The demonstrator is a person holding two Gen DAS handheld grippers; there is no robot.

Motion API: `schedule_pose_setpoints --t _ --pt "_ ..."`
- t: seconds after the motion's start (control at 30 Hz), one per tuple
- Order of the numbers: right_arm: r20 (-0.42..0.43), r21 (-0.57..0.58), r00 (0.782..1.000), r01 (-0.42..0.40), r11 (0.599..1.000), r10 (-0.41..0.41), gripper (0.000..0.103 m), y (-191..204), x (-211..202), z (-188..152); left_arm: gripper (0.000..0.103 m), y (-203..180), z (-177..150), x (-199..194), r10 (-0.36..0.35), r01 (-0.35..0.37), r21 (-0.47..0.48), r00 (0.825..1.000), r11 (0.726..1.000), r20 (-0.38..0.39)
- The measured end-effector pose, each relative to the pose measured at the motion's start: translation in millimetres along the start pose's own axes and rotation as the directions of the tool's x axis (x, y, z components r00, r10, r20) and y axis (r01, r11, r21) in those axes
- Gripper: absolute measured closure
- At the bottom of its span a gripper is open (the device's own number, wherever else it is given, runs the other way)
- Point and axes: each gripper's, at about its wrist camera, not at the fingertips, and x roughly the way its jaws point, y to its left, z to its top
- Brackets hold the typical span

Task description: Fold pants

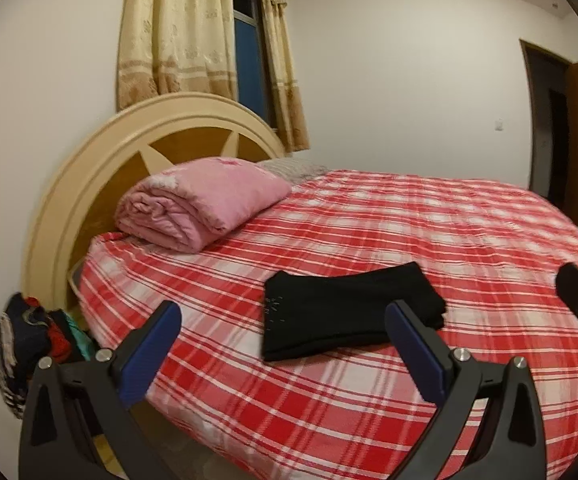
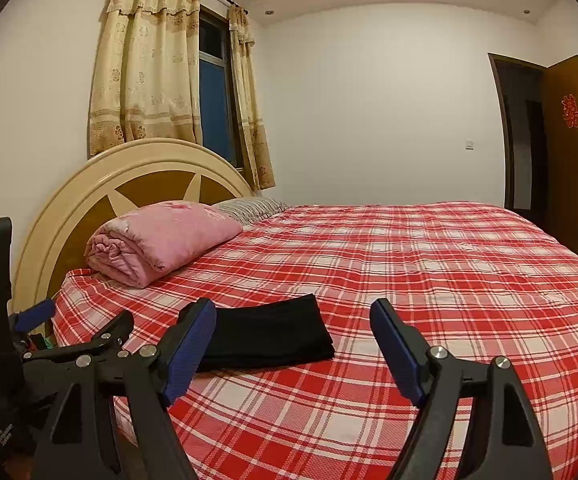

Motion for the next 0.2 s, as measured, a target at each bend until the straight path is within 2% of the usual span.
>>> schedule_pose_setpoints --t 0.2 --pt "0.004 0.004 1.0 0.003 1.0 -0.003 0.023 -4.0 0.6 -0.4 0.0 -3.9 -0.4 0.1 -0.004 0.004 0.014 1.0 1.0 -0.001"
